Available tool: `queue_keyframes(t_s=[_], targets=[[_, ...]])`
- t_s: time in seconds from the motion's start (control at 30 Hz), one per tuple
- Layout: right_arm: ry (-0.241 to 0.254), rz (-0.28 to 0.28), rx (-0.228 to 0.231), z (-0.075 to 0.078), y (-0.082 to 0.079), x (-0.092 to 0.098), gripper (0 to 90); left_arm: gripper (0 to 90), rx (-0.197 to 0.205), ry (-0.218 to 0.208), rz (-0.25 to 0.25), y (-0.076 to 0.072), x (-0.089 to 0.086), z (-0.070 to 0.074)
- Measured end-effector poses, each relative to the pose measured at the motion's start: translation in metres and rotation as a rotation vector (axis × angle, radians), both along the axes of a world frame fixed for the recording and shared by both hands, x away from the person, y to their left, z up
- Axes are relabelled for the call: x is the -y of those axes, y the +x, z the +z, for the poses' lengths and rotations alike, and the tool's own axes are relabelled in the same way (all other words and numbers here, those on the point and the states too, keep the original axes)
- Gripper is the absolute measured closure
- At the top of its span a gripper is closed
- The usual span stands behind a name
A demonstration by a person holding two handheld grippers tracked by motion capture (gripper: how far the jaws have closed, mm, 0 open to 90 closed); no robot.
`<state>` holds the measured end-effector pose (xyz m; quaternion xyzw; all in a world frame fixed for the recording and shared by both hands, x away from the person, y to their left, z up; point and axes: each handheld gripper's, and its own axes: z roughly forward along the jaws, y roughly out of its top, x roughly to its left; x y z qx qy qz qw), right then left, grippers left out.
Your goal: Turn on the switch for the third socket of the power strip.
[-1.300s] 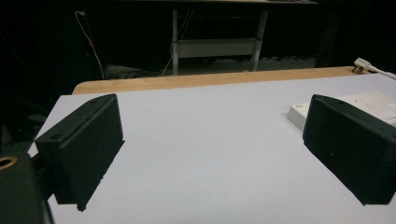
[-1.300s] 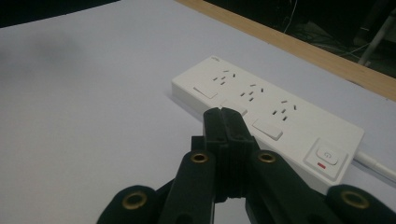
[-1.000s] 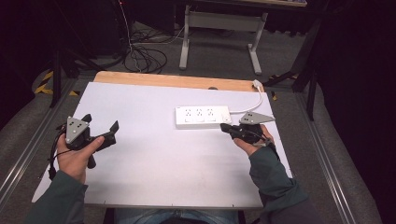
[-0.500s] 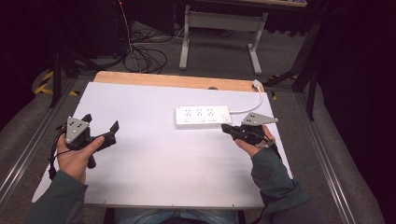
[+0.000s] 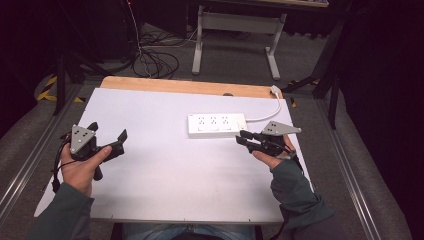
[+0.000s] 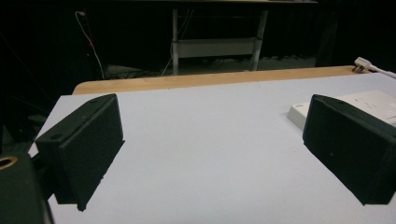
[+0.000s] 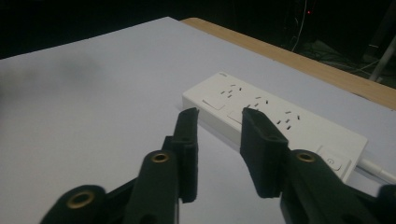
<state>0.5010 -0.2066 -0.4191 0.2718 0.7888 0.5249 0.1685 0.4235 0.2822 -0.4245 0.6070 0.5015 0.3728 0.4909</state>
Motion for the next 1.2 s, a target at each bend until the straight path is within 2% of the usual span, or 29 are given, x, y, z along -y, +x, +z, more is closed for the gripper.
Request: queue_keyframes(t_s=[0.33,0.47,0.57,0.7,0.83,0.97,1.2], targets=[[0.020,0.002,0.000,-0.0012,0.0011,-0.0004,50.6,5.7,0.000,0.001,0.000,0.0001,-0.0001,0.0000],[0.025,0.000,-0.002,-0.0014,0.0015,-0.0003,39.5,5.7,0.000,0.003,-0.001,-0.0001,0.0000,0.0002],[0.025,-0.002,-0.006,-0.0018,0.0020,0.0003,35.0,5.8,-0.001,0.004,-0.003,-0.0003,0.0001,0.0002],[0.016,0.014,-0.019,-0.0030,0.0026,-0.0001,16.7,5.8,0.000,0.004,-0.001,0.0001,0.0000,0.0001],[0.019,0.009,-0.023,-0.0035,0.0031,0.0005,16.1,5.8,-0.001,0.004,-0.002,0.0000,0.0000,0.0002],[0.016,0.013,-0.024,-0.0038,0.0027,0.0003,4.1,5.8,0.001,0.004,-0.003,-0.0001,0.0001,0.0003],[0.003,0.007,-0.027,-0.0055,0.0029,0.0013,4.3,5.8,0.004,0.005,-0.004,-0.0012,0.0001,0.0008]])
